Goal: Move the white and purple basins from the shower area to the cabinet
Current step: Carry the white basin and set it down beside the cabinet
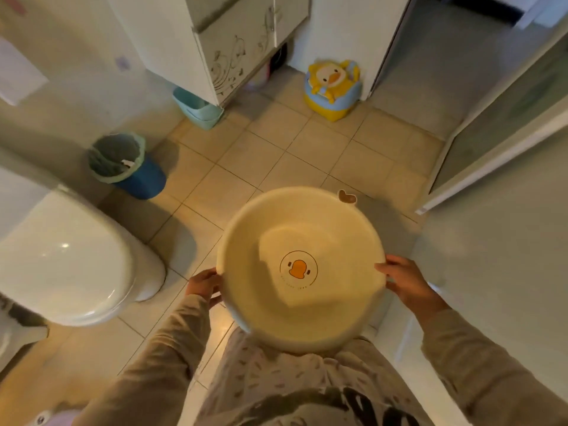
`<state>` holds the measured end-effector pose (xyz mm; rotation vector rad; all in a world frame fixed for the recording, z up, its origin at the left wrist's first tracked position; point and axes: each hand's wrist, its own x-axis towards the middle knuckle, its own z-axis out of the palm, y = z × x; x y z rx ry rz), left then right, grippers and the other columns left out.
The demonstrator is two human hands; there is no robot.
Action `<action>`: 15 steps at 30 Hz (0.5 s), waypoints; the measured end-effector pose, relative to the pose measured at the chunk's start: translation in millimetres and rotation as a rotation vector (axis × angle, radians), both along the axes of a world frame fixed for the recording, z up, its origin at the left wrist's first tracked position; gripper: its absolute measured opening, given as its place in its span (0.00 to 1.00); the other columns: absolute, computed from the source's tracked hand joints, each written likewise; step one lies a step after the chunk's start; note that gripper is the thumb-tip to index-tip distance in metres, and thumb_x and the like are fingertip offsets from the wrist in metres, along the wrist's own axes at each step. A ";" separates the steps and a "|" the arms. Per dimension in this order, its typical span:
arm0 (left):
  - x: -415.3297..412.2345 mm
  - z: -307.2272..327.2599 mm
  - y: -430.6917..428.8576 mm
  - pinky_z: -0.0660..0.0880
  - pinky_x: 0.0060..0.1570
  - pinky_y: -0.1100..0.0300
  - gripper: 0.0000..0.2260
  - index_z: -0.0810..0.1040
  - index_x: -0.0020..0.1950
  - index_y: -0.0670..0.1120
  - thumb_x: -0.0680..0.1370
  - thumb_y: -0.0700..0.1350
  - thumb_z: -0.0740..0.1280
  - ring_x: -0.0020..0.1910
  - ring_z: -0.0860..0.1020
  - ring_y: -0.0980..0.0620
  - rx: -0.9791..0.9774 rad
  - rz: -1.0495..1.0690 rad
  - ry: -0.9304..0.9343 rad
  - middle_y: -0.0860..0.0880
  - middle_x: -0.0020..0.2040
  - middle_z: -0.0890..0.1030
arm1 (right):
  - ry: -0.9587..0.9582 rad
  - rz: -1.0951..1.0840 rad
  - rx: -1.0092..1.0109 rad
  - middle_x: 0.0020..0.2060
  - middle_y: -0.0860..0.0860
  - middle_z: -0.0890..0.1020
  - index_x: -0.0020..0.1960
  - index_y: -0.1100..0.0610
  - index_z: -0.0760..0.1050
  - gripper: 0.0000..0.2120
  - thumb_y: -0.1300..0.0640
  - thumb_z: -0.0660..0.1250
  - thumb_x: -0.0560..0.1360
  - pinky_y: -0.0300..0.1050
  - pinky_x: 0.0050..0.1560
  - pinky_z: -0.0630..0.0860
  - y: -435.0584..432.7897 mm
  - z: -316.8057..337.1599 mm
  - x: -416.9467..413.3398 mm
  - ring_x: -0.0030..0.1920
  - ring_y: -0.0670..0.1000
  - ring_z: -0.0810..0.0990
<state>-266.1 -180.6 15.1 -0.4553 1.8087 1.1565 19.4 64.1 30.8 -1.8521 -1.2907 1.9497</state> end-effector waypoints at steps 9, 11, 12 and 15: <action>-38.4 6.7 153.1 0.70 0.34 0.54 0.17 0.71 0.66 0.35 0.78 0.35 0.59 0.35 0.73 0.48 0.014 -0.154 -0.014 0.46 0.38 0.75 | 0.049 -0.191 -0.016 0.53 0.59 0.79 0.64 0.63 0.73 0.19 0.68 0.64 0.73 0.52 0.53 0.73 92.4 -0.2 1.7 0.54 0.59 0.76; -47.2 5.2 188.4 0.70 0.34 0.55 0.15 0.73 0.64 0.38 0.77 0.35 0.60 0.35 0.72 0.48 0.034 -0.150 -0.037 0.46 0.37 0.75 | 0.044 -0.227 -0.017 0.53 0.60 0.79 0.65 0.64 0.73 0.20 0.68 0.64 0.73 0.52 0.53 0.73 116.5 -3.0 -3.8 0.53 0.59 0.77; -52.1 5.5 206.3 0.70 0.34 0.56 0.14 0.75 0.61 0.40 0.77 0.36 0.60 0.35 0.72 0.48 0.045 -0.142 -0.058 0.46 0.38 0.75 | 0.041 -0.251 -0.021 0.52 0.60 0.80 0.65 0.64 0.73 0.20 0.69 0.64 0.73 0.52 0.53 0.73 129.4 -4.2 -6.2 0.53 0.59 0.77; -69.4 5.5 260.0 0.71 0.38 0.54 0.06 0.76 0.45 0.40 0.77 0.37 0.60 0.36 0.72 0.47 0.058 -0.142 -0.128 0.46 0.40 0.75 | 0.038 -0.316 -0.021 0.46 0.56 0.81 0.64 0.64 0.73 0.19 0.70 0.64 0.73 0.51 0.50 0.74 167.6 -1.8 -14.4 0.47 0.57 0.78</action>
